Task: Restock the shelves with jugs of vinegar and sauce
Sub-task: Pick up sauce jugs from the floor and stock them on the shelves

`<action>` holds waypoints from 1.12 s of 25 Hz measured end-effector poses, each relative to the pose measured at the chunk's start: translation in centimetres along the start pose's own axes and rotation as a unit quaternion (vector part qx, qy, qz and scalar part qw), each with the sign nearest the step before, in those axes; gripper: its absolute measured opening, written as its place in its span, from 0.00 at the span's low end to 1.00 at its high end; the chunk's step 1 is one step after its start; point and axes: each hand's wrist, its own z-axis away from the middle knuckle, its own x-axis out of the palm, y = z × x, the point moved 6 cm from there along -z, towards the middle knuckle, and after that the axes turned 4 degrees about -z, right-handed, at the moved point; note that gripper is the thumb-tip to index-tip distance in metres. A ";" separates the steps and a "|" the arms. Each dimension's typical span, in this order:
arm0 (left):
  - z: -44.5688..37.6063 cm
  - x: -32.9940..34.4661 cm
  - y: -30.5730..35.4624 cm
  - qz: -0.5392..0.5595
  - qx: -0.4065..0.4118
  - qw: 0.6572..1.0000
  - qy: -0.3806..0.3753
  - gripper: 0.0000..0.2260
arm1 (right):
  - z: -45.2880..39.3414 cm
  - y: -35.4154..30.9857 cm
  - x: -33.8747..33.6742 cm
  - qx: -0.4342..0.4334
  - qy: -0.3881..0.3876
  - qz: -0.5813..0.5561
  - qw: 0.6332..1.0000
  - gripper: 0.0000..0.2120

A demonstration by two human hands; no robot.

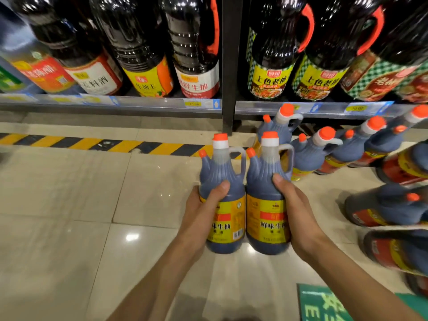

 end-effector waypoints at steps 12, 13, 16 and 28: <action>25.9 2.6 36.8 0.016 0.049 0.999 -0.001 0.28 | 21.6 -37.8 10.7 -0.036 0.013 0.029 0.999 0.20; 28.1 2.8 40.5 0.023 0.059 0.998 -0.002 0.24 | 23.5 -41.7 12.0 -0.046 0.011 0.026 0.999 0.16; 35.1 3.9 51.2 0.034 0.095 0.995 -0.004 0.20 | 29.7 -52.7 15.4 -0.071 0.007 0.032 0.997 0.20; 50.5 8.2 78.0 0.044 0.229 0.964 -0.130 0.26 | 46.3 -79.7 22.9 -0.224 -0.001 0.022 0.974 0.33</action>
